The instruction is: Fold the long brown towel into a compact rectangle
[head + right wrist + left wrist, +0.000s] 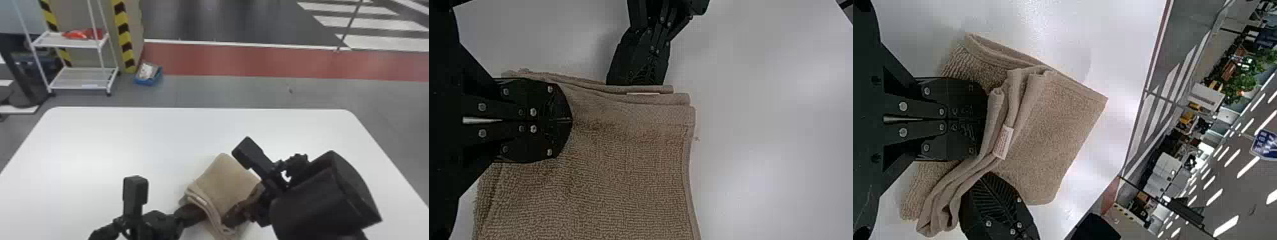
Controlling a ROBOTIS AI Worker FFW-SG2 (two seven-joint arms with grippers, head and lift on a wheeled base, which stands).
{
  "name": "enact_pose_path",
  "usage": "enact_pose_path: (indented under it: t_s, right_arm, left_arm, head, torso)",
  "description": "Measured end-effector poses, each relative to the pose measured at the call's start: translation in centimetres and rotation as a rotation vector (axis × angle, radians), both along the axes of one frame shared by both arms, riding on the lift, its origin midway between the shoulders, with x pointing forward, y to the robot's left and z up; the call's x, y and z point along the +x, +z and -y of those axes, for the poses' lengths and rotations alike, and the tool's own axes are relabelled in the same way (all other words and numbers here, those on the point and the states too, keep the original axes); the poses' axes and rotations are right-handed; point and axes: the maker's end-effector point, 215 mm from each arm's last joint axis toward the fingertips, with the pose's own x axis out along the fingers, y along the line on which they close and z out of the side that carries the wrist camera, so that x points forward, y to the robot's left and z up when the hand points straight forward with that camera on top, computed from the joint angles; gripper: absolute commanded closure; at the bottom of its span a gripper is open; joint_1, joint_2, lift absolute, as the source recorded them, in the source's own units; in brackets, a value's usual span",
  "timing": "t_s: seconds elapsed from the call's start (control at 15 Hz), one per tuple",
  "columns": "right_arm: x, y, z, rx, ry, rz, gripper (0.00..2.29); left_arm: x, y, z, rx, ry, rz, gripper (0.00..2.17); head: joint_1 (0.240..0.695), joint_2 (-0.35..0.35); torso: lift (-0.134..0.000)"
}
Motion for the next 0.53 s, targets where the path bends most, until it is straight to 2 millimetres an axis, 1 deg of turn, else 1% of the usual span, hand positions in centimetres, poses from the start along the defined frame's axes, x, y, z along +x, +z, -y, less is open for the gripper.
enact_pose_path:
  t_s: [0.07, 0.13, 0.2, 0.27, 0.4, 0.53]
  right_arm:
    - [-0.1, -0.2, 0.0, -0.005, 0.005, -0.002, 1.87]
    - [-0.1, -0.4, 0.0, -0.009, 0.008, -0.002, 1.87]
    - [-0.1, -0.5, 0.1, -0.012, 0.008, -0.001, 1.87]
    - [-0.1, -0.5, 0.2, -0.015, 0.007, 0.000, 1.87]
    - [-0.1, -0.6, 0.3, -0.018, 0.006, -0.001, 1.87]
    - [-0.1, -0.7, 0.3, -0.020, 0.007, -0.001, 1.87]
  left_arm:
    - [0.0, 0.0, -0.2, 0.001, 0.003, 0.000, 1.19]
    - [0.1, 0.1, -0.4, 0.002, 0.008, 0.001, 0.42]
    - [0.1, 0.3, -0.6, 0.002, 0.012, 0.003, 0.08]
    - [0.1, 0.4, -0.8, 0.003, 0.012, 0.005, 0.03]
    - [0.0, 0.5, -1.3, 0.014, 0.008, 0.009, 0.03]
    - [0.3, 0.4, -2.8, 0.030, 0.027, 0.003, 0.03]
  head:
    - [0.695, -0.091]
    - [0.695, -0.086]
    - [0.695, -0.085]
    - [0.695, -0.083]
    - [0.695, -0.081]
    - [0.695, -0.058]
  torso:
    - [-0.124]
    - [-0.124]
    - [-0.124]
    - [-0.124]
    - [-0.124]
    - [-0.124]
